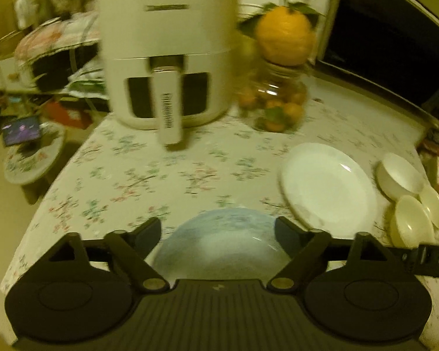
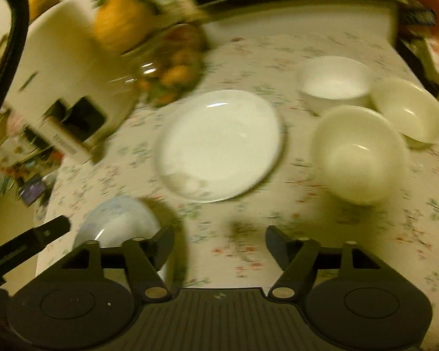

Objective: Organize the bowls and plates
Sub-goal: 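Open both grippers and release the stacked plate, then move both tools toward the white plate and cream bowls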

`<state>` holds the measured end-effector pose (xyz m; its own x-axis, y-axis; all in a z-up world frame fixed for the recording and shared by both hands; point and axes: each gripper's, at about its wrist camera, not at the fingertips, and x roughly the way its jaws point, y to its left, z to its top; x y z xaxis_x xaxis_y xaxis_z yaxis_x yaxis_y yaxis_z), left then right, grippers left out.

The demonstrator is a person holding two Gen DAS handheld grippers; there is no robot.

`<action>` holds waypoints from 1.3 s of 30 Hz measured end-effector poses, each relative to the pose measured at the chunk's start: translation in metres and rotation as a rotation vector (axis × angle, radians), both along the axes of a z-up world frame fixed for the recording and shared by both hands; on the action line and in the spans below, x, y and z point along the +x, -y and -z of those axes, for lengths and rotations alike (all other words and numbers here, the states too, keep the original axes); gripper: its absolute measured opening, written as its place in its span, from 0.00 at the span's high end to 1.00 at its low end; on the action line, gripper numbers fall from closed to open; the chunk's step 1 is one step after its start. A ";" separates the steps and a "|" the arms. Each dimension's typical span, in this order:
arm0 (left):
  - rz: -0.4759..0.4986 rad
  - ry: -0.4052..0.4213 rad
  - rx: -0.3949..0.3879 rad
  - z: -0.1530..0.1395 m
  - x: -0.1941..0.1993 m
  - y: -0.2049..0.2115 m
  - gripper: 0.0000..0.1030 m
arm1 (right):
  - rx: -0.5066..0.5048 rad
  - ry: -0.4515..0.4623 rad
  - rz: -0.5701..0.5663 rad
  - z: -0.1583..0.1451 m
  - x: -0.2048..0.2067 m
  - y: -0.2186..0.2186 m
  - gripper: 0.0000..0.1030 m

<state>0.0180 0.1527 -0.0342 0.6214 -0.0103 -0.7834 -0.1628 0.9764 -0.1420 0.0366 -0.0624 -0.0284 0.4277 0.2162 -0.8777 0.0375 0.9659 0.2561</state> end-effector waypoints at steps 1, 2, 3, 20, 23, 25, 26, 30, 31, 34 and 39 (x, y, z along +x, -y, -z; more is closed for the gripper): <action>0.017 -0.007 -0.005 0.000 0.003 0.004 0.14 | 0.000 -0.009 0.022 -0.001 0.001 0.007 0.24; 0.034 -0.015 -0.013 0.000 0.007 0.008 0.14 | 0.004 -0.015 0.043 -0.001 0.002 0.014 0.23; 0.049 -0.025 -0.024 0.001 0.012 0.012 0.13 | 0.010 -0.019 0.057 -0.002 0.003 0.019 0.22; 0.151 -0.027 -0.028 -0.001 0.076 0.053 0.05 | 0.027 -0.014 0.206 -0.024 0.022 0.078 0.12; 0.169 -0.024 -0.020 -0.002 0.079 0.058 0.05 | 0.034 0.010 0.197 -0.031 0.026 0.081 0.12; 0.180 -0.021 -0.001 -0.002 0.082 0.063 0.05 | 0.026 0.032 0.180 -0.035 0.031 0.080 0.12; 0.180 -0.022 0.007 -0.001 0.084 0.065 0.05 | 0.019 0.043 0.165 -0.037 0.034 0.078 0.12; 0.170 -0.030 0.011 0.001 0.091 0.068 0.05 | -0.016 0.090 0.082 -0.042 0.044 0.065 0.12; 0.167 -0.032 0.011 0.002 0.093 0.068 0.05 | -0.023 0.100 0.060 -0.043 0.046 0.061 0.12; 0.160 -0.038 0.018 0.005 0.097 0.069 0.05 | -0.041 0.114 0.005 -0.041 0.054 0.052 0.12; 0.145 -0.067 0.020 0.015 0.106 0.067 0.06 | -0.056 0.101 -0.065 -0.027 0.075 0.035 0.16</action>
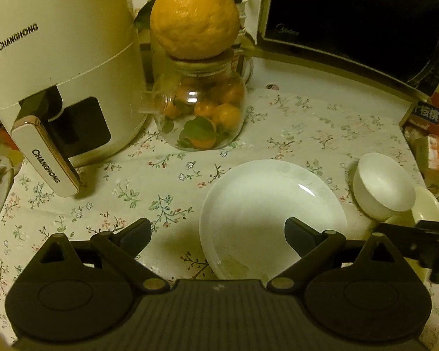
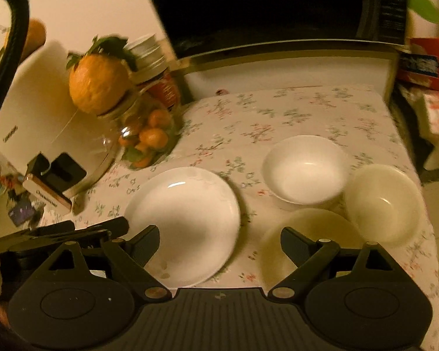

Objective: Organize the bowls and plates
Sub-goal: 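Move both tools toward the white plate and cream bowls, then close both grippers on the rim of the white plate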

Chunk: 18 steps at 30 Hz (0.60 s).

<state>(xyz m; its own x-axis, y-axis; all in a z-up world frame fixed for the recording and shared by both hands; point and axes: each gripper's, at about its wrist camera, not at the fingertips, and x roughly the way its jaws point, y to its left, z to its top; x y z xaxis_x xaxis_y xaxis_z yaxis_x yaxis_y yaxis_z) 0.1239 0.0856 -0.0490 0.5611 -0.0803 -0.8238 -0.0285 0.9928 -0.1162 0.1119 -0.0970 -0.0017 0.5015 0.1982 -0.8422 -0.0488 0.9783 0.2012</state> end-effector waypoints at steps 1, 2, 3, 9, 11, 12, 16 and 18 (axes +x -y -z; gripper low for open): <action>-0.005 -0.005 -0.003 0.002 0.002 -0.001 0.07 | -0.006 -0.005 -0.015 0.004 0.005 -0.004 0.16; -0.011 -0.009 -0.006 0.004 0.005 -0.003 0.08 | -0.014 -0.012 -0.025 0.008 0.010 -0.007 0.17; -0.017 -0.010 -0.007 0.005 0.007 -0.005 0.09 | -0.021 -0.018 -0.030 0.011 0.015 -0.009 0.18; -0.047 -0.046 -0.036 0.019 0.019 -0.016 0.23 | -0.038 -0.043 -0.050 0.030 0.036 -0.016 0.23; -0.058 -0.058 -0.049 0.025 0.022 -0.018 0.27 | -0.052 -0.045 -0.070 0.034 0.041 -0.021 0.27; -0.060 -0.062 -0.050 0.028 0.024 -0.018 0.30 | -0.060 -0.046 -0.078 0.037 0.044 -0.023 0.29; -0.056 -0.085 -0.048 0.038 0.029 -0.017 0.34 | -0.098 -0.058 -0.093 0.049 0.051 -0.028 0.34; -0.056 -0.098 -0.048 0.044 0.031 -0.018 0.34 | -0.111 -0.070 -0.099 0.056 0.055 -0.029 0.35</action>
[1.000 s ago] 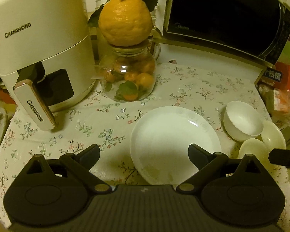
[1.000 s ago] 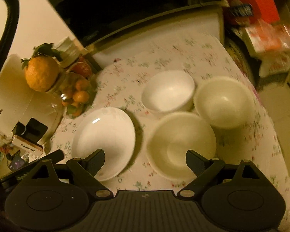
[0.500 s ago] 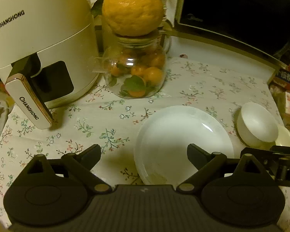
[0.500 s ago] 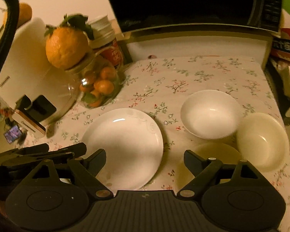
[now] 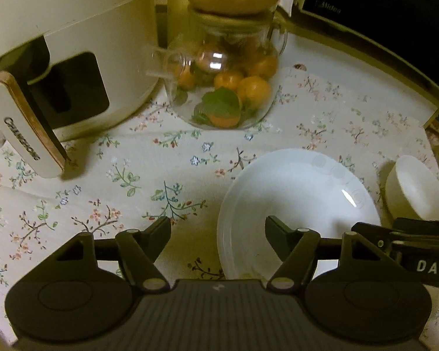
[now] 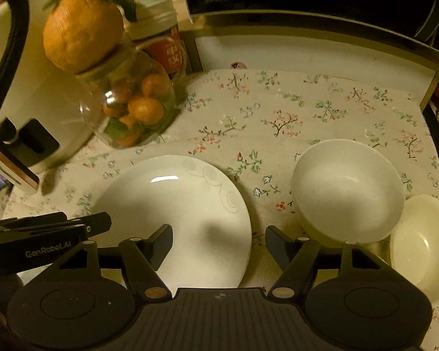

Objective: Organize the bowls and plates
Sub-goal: 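Close both grippers on the rim of the white plate, then carry the white plate with both grippers over the blue-patterned stack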

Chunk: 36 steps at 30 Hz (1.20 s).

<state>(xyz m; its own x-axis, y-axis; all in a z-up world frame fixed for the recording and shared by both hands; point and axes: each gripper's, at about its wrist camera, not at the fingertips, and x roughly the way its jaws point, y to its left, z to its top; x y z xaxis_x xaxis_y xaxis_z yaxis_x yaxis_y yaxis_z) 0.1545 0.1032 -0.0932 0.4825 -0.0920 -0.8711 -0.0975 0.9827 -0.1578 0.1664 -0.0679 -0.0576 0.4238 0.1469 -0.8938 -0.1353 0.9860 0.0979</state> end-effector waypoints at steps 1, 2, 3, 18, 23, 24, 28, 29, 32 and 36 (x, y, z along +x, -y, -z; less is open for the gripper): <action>-0.001 -0.007 -0.001 0.003 0.001 0.000 0.36 | -0.008 -0.006 -0.004 0.004 0.001 -0.001 0.35; 0.000 -0.019 -0.002 0.007 0.001 0.000 0.37 | -0.020 -0.012 -0.010 0.007 0.002 -0.003 0.35; 0.005 -0.035 -0.008 0.011 0.002 0.001 0.41 | -0.041 -0.017 -0.021 0.012 0.003 -0.005 0.35; 0.069 -0.003 -0.052 0.015 0.010 0.005 0.72 | -0.017 -0.060 0.023 0.037 0.012 -0.006 0.57; 0.062 0.006 -0.072 0.015 0.009 0.003 0.75 | 0.018 -0.060 0.059 0.036 0.013 0.006 0.70; 0.059 0.007 -0.076 0.015 0.009 0.003 0.75 | 0.024 -0.059 0.065 0.037 0.013 0.008 0.72; 0.033 0.001 -0.121 0.014 0.009 -0.004 0.80 | 0.058 -0.064 0.096 0.038 0.013 0.014 0.75; 0.028 0.000 -0.133 0.014 0.009 -0.007 0.80 | 0.064 -0.065 0.101 0.039 0.013 0.014 0.75; 0.011 0.008 -0.149 0.012 0.010 -0.010 0.83 | 0.081 -0.072 0.116 0.038 0.013 0.016 0.76; 0.008 0.018 -0.163 0.009 0.010 -0.010 0.86 | 0.108 -0.081 0.148 0.037 0.015 0.019 0.78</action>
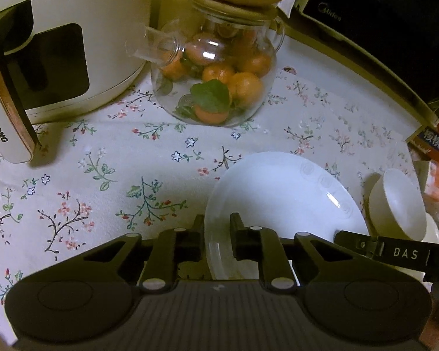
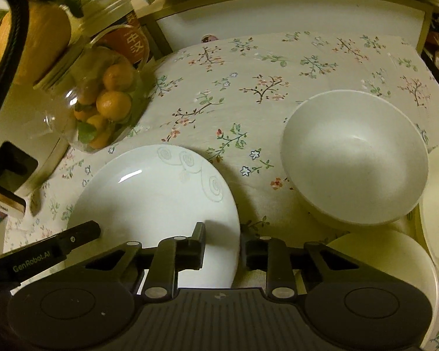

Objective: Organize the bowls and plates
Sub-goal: 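Carry the white plate with both grippers over the blue-patterned stack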

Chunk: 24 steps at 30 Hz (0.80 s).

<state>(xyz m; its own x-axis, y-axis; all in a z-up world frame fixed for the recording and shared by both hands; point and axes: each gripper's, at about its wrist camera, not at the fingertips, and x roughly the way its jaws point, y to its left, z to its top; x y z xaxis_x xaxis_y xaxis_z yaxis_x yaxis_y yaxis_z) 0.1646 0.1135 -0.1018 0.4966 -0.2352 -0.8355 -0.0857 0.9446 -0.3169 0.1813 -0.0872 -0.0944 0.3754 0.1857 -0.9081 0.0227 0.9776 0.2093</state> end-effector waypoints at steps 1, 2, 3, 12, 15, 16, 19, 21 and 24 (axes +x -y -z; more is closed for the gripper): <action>-0.001 -0.001 -0.006 0.000 0.000 0.000 0.86 | 0.002 0.000 0.006 -0.001 0.000 0.001 0.78; -0.004 -0.004 -0.011 0.001 0.000 -0.001 0.86 | -0.001 0.006 0.010 -0.001 0.000 0.002 0.78; -0.006 -0.005 -0.014 0.001 0.000 -0.001 0.87 | 0.004 0.006 0.016 -0.001 0.000 0.003 0.79; -0.026 0.003 -0.044 -0.007 -0.004 -0.010 0.89 | 0.043 0.007 0.044 -0.005 -0.001 0.007 0.82; -0.026 0.010 -0.043 -0.010 -0.007 -0.010 0.89 | 0.057 0.013 0.048 -0.008 -0.002 0.007 0.82; -0.026 0.012 -0.041 -0.011 -0.008 -0.010 0.89 | 0.059 0.016 0.047 -0.009 -0.003 0.007 0.82; -0.029 0.017 -0.044 -0.014 -0.010 -0.012 0.89 | 0.066 0.019 0.047 -0.011 -0.005 0.005 0.82; -0.030 0.021 -0.044 -0.016 -0.012 -0.013 0.89 | 0.071 0.021 0.047 -0.012 -0.007 0.004 0.82; -0.029 0.029 -0.047 -0.021 -0.016 -0.015 0.89 | 0.079 0.026 0.045 -0.015 -0.011 0.002 0.82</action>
